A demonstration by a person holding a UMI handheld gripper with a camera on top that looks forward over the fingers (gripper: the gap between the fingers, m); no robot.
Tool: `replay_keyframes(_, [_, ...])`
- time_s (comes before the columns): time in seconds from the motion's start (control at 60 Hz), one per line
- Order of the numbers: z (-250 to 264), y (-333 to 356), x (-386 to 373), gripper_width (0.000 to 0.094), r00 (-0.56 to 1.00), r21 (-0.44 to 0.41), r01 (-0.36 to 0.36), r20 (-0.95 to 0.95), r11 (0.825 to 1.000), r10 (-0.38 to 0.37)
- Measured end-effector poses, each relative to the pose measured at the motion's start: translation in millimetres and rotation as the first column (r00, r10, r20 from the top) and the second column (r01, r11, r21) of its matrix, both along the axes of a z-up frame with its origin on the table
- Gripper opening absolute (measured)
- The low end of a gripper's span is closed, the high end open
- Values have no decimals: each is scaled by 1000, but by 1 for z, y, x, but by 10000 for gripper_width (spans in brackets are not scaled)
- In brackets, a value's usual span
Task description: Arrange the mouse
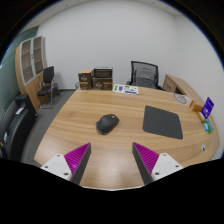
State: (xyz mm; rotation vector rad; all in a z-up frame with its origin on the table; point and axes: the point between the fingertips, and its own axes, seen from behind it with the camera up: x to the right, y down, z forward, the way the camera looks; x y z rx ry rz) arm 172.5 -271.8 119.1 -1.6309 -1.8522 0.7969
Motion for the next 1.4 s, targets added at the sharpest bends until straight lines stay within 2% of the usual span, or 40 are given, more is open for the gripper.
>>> replay_keyframes(0.3, [-53, -38, -65, 861, 997, 2, 79, 12, 997, -79])
replay_keyframes(0.733, [-117, -45, -143, 861, 989, 10, 127, 81, 992, -127])
replay_keyframes(0.833, [-125, -49, -156, 864, 988, -17, 122, 96, 992, -120])
replay_keyframes(1.25, [-133, -55, -202, 855, 992, -12, 85, 91, 996, -84])
replay_keyframes(1.333, [-133, -56, -205, 820, 993, -22, 81, 86, 996, -79])
replay_keyframes(1.4, [-132, -56, -206, 748, 993, -49, 87, 80, 995, -83])
